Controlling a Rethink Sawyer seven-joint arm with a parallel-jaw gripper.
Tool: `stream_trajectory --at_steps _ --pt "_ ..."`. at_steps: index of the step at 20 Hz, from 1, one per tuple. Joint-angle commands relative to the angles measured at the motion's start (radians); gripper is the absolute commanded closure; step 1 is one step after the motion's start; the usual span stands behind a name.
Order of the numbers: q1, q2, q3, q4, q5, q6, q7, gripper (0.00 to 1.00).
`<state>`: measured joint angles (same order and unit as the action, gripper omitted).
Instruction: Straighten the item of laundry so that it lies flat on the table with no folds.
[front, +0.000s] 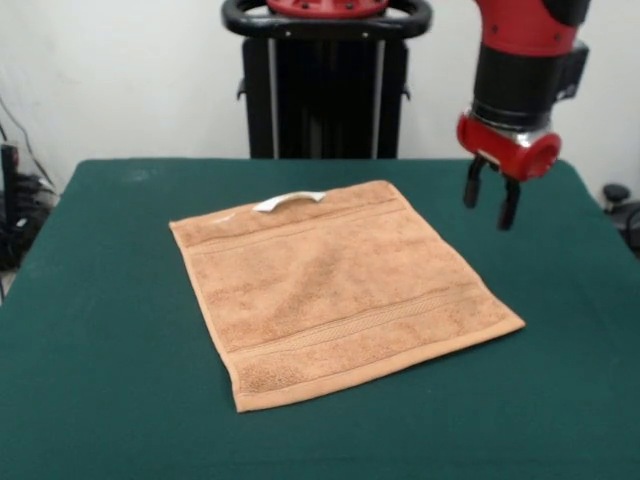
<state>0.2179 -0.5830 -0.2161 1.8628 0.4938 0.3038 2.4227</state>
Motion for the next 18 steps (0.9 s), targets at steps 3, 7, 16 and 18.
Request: stream_trajectory --at_steps 3,7,16,18 --pt "-0.016 -0.020 -0.108 -0.065 -0.127 0.127 0.043 0.00" --pt "-0.030 -0.018 -0.106 -0.094 -0.163 0.142 0.037 0.00" --pt "-0.046 0.006 -0.120 -0.143 -0.198 0.163 0.075 0.00" --pt "-0.042 0.009 -0.128 -0.149 -0.202 0.168 0.082 0.00"
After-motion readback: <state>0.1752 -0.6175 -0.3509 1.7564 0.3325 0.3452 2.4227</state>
